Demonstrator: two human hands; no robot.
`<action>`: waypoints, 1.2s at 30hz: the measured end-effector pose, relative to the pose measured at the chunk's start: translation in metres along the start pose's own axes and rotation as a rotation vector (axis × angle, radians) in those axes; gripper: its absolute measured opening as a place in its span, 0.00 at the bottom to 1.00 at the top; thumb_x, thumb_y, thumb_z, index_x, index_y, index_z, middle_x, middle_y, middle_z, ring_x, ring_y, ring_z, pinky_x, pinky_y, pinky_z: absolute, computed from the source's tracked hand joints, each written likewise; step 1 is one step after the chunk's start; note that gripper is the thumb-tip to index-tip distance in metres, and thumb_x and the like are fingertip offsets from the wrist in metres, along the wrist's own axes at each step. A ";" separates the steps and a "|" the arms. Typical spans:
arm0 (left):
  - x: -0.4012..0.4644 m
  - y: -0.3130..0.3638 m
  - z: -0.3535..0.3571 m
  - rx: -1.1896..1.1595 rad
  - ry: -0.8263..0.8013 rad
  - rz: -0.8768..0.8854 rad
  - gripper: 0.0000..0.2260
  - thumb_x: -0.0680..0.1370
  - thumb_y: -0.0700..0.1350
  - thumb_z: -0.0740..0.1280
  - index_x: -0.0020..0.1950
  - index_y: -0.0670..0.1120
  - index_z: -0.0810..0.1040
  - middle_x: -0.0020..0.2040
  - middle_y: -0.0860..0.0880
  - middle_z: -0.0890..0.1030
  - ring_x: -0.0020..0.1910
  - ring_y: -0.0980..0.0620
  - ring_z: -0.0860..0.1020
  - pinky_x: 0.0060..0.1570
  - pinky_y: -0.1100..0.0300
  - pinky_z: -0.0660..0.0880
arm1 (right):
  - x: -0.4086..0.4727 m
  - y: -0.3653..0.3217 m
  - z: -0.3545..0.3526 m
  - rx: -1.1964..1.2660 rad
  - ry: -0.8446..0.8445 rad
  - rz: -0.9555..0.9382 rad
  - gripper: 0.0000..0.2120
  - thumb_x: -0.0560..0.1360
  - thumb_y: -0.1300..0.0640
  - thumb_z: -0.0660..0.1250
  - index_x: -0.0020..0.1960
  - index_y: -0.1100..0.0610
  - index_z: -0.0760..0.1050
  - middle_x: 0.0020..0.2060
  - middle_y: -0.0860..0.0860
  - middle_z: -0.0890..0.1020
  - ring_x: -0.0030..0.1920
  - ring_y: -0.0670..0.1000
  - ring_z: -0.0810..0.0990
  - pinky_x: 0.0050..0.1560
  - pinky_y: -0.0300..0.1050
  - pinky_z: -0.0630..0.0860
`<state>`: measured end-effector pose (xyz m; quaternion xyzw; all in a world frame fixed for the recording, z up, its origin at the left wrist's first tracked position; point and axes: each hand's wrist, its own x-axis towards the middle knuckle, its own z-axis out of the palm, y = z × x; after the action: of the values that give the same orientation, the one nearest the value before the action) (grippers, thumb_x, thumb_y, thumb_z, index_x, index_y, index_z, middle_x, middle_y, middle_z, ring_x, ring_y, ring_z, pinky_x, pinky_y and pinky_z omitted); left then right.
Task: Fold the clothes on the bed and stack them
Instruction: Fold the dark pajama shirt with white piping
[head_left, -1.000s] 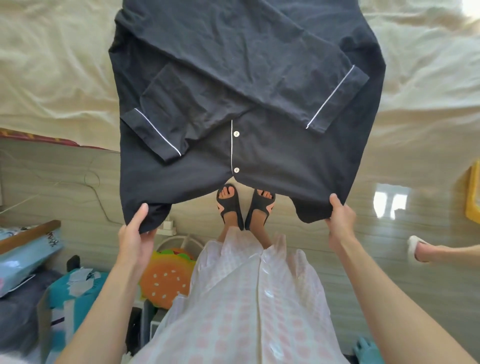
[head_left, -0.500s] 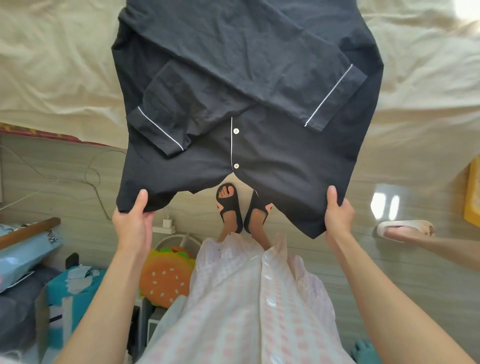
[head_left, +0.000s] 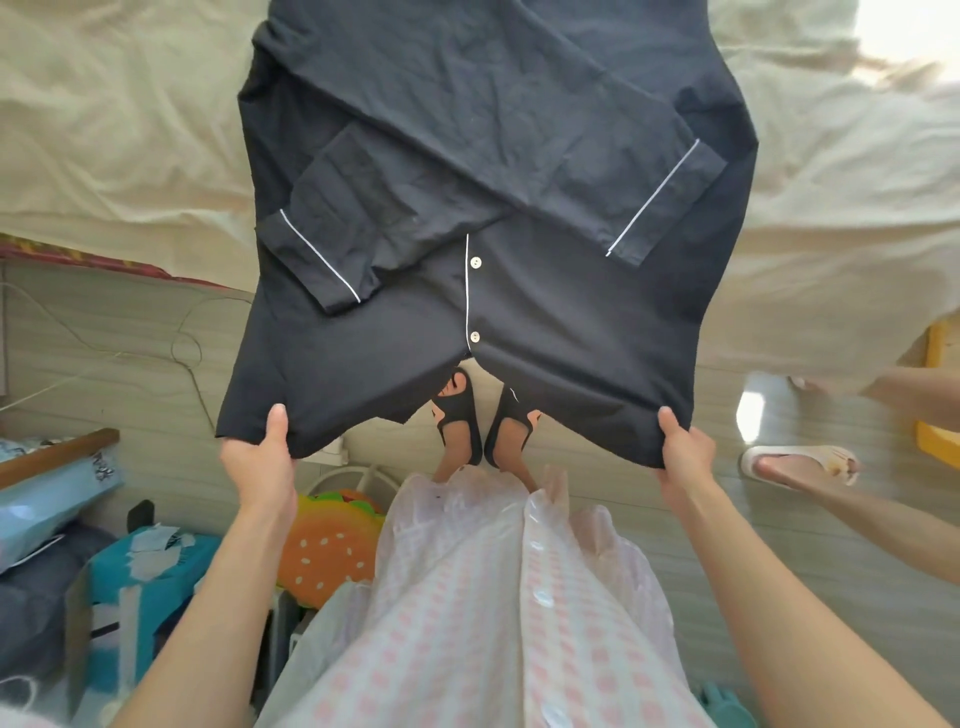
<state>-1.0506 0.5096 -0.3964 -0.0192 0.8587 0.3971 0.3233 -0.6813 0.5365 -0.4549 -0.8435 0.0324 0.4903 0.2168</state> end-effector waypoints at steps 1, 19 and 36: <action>0.000 -0.001 -0.003 0.000 0.008 -0.024 0.20 0.78 0.40 0.65 0.69 0.39 0.66 0.60 0.49 0.74 0.58 0.51 0.75 0.57 0.56 0.74 | -0.002 -0.001 -0.003 0.003 0.006 0.016 0.16 0.78 0.56 0.65 0.63 0.61 0.73 0.56 0.55 0.78 0.55 0.55 0.77 0.55 0.49 0.75; 0.003 0.018 -0.004 -0.105 -0.184 -0.187 0.06 0.80 0.38 0.61 0.56 0.39 0.73 0.54 0.45 0.77 0.50 0.48 0.77 0.60 0.51 0.72 | -0.019 -0.028 -0.009 0.321 -0.155 -0.001 0.11 0.80 0.55 0.61 0.59 0.58 0.74 0.53 0.50 0.80 0.49 0.48 0.80 0.43 0.40 0.81; -0.002 0.021 0.004 -0.110 -0.278 -0.356 0.08 0.79 0.32 0.60 0.58 0.37 0.71 0.63 0.40 0.73 0.60 0.41 0.75 0.62 0.47 0.71 | -0.021 -0.032 -0.017 0.197 -0.246 0.313 0.05 0.75 0.65 0.67 0.48 0.58 0.73 0.45 0.53 0.79 0.47 0.53 0.78 0.48 0.48 0.74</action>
<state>-1.0526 0.5267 -0.3829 -0.1333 0.7660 0.3790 0.5018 -0.6693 0.5554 -0.4192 -0.7366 0.1840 0.6118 0.2219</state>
